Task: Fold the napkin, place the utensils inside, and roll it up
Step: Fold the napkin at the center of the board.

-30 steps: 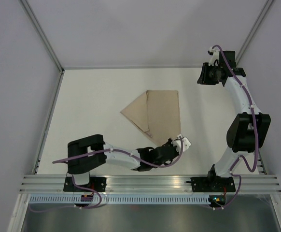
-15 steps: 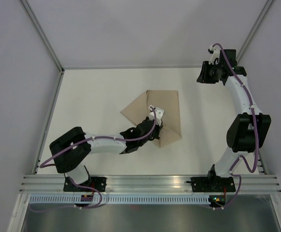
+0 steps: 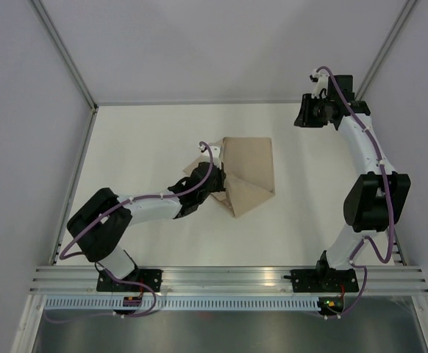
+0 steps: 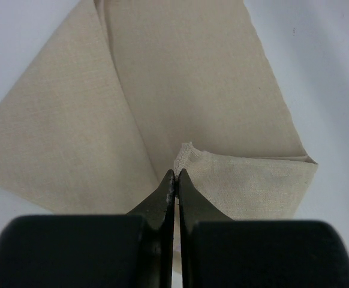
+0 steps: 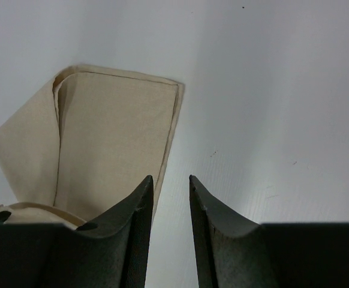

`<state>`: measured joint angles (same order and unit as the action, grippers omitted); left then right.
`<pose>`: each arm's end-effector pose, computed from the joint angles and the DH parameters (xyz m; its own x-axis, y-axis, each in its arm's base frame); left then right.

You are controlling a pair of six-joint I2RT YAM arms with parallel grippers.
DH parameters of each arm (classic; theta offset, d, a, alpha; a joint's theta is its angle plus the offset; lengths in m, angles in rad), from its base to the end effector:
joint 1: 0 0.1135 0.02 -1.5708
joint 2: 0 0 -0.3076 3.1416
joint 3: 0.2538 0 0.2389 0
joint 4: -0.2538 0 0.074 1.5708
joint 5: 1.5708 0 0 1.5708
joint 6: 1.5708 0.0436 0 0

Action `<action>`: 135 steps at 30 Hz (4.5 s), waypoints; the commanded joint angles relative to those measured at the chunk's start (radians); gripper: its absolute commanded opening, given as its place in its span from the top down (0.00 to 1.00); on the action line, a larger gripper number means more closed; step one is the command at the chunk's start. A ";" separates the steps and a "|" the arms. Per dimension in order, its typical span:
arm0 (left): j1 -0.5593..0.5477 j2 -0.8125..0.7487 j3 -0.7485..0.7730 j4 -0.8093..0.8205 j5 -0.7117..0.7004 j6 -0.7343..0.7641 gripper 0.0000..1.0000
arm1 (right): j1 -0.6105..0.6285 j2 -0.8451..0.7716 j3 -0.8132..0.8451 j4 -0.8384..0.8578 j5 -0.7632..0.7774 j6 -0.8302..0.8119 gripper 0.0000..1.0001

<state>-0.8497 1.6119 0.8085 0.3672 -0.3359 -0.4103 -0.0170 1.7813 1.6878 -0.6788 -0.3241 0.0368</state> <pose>0.2358 -0.2464 0.2474 -0.4600 -0.0471 -0.8867 0.3581 0.9039 -0.2338 0.4029 0.0070 0.3720 -0.7050 0.0469 -0.7076 -0.1861 0.9506 0.2484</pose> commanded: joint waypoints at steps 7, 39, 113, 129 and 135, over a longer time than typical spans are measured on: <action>0.130 -0.053 0.027 0.010 0.038 -0.070 0.98 | 0.043 -0.008 0.021 -0.013 0.023 -0.006 0.64; 0.268 -0.024 -0.045 0.013 0.026 -0.226 0.98 | 0.127 0.009 -0.023 0.007 0.072 -0.025 0.64; 0.293 -0.124 0.018 -0.162 0.070 -0.197 0.43 | 0.218 0.041 -0.089 -0.042 0.051 -0.135 0.64; 0.319 0.080 0.110 -0.108 0.390 -0.243 0.84 | 0.270 0.269 -0.085 -0.133 -0.181 -0.129 0.83; 0.342 0.137 0.144 -0.114 0.406 -0.246 0.85 | 0.270 0.316 -0.096 -0.122 -0.170 -0.111 0.85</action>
<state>-0.5201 1.7348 0.8982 0.2329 0.0345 -0.6353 0.2516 2.0861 1.5917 -0.8021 -0.4740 -0.0898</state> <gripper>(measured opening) 0.156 0.158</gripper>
